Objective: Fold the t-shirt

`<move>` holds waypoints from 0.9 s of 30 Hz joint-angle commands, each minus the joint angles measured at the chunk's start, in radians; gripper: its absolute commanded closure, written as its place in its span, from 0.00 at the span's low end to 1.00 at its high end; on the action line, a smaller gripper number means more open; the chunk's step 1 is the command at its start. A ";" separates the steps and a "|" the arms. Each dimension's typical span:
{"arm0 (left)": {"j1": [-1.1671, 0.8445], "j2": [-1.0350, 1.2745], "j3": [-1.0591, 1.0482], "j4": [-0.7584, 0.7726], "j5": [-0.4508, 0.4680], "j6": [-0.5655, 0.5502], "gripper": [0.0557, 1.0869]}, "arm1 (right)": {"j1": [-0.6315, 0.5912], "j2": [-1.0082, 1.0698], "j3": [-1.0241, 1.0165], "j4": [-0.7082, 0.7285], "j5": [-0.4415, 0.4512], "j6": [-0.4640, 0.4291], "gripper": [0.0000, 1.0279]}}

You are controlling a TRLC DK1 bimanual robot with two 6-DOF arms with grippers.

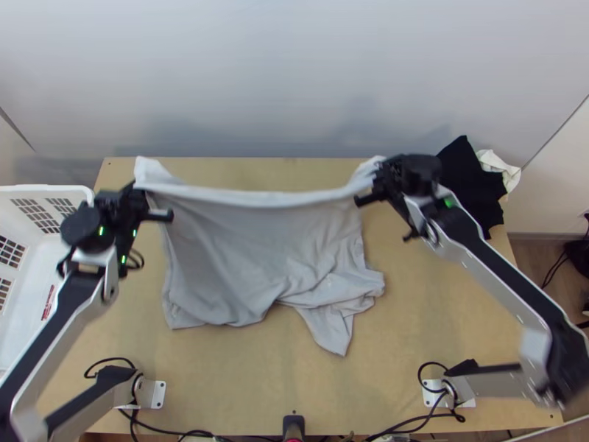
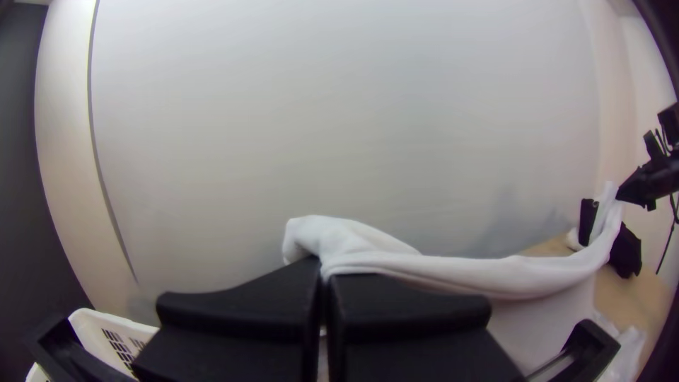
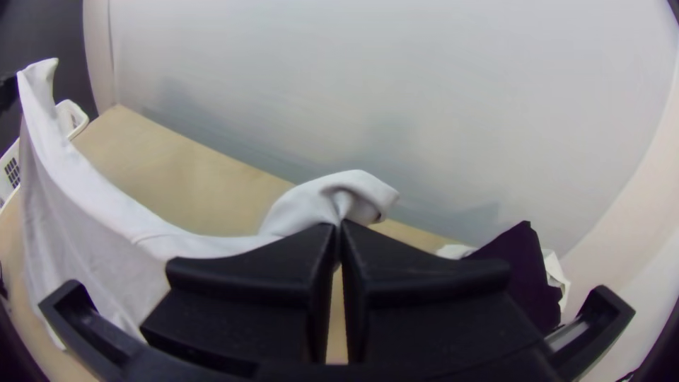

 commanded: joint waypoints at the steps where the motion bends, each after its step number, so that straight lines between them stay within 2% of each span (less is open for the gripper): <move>1: 0.091 0.340 0.200 0.059 0.003 -0.064 0.96 | -0.097 0.307 0.182 0.133 -0.003 0.031 0.97; 8: 0.105 0.541 0.348 0.070 -0.064 -0.107 0.96 | -0.163 0.525 0.444 0.135 0.031 0.112 0.97; 17: 0.109 0.696 0.483 0.061 -0.101 -0.155 0.96 | -0.162 0.663 0.629 0.127 0.058 0.114 0.97; 18: 0.106 0.694 0.483 0.058 -0.101 -0.169 0.89 | -0.155 0.663 0.627 0.118 0.058 0.110 0.96; 19: 0.100 0.687 0.476 0.047 -0.101 -0.176 0.72 | -0.151 0.662 0.622 0.120 0.058 0.114 0.89; 21: 0.091 0.657 0.445 0.047 -0.121 -0.190 0.36 | -0.140 0.632 0.582 0.123 0.058 0.117 0.65; 22: 0.088 0.642 0.433 0.046 -0.132 -0.189 0.23 | -0.136 0.617 0.567 0.121 0.058 0.118 0.44; 23: 0.085 0.628 0.424 0.033 -0.146 -0.189 0.09 | -0.131 0.600 0.555 0.106 0.057 0.118 0.15; 24: 0.085 0.610 0.414 0.016 -0.153 -0.189 0.04 | -0.125 0.579 0.543 0.089 0.057 0.118 0.02; 27: 0.103 0.538 0.362 -0.017 -0.153 -0.189 0.04 | -0.114 0.478 0.451 0.083 0.049 0.118 0.03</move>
